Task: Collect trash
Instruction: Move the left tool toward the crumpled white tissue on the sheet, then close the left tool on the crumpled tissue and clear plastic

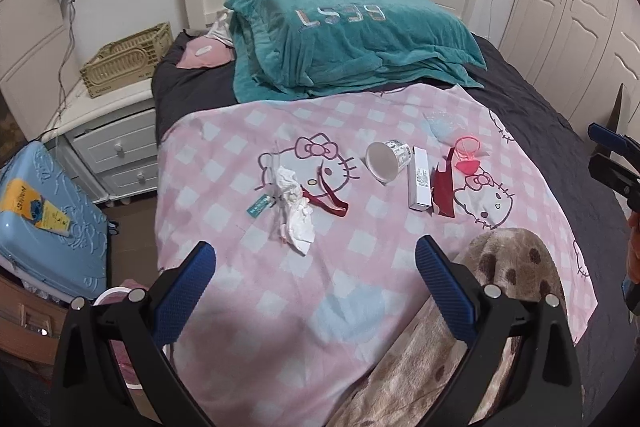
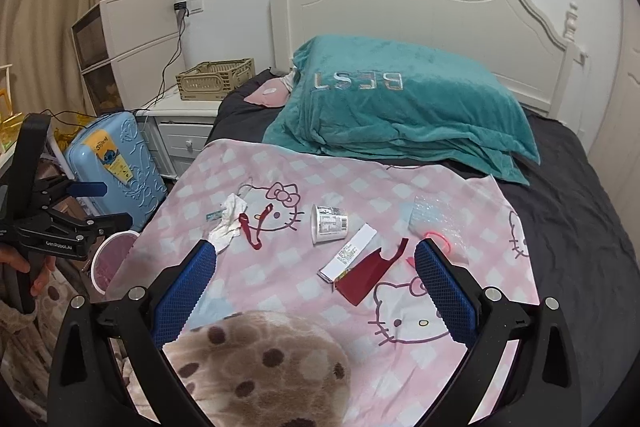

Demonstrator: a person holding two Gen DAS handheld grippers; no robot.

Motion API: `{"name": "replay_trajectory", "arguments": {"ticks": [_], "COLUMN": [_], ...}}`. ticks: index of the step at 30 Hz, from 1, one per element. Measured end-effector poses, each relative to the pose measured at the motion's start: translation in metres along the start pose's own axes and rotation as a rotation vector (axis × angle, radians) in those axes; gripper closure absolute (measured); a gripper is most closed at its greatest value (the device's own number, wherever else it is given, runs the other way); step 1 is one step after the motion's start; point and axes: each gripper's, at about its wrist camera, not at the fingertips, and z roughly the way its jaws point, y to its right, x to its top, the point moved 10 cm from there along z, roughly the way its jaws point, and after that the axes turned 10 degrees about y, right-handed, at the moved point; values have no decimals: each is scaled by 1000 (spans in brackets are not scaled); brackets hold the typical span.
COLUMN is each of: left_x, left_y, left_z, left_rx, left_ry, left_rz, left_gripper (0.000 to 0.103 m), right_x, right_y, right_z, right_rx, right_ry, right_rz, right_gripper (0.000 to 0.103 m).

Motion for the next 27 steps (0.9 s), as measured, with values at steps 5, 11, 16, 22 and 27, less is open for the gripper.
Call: {"name": "replay_trajectory", "arguments": {"ticks": [5,11,16,22,27], "left_x": [-5,-14,-18,-26,-26], "left_y": [6,-4,-18,-24,-30], "left_z": [36,89,132,166,179], "left_rx": [-57,-51,-60,-64,-70], "left_ry": [-39,-97,-142,-180,-178], "left_rz": [-15,-34,-104,-112,-130], "left_gripper": [5,5,5,5,6], "right_x": [-7,-15,-24,-31,-31], "right_y": [27,60,77,71,49], "right_z": [17,45,76,123,154], "right_rx": [-14,-18,-17,41,104], "right_ry": [-21,-47,-76,-124,-150], "right_rz": [34,79,99,104,83], "right_gripper": [6,6,6,6,6]}}
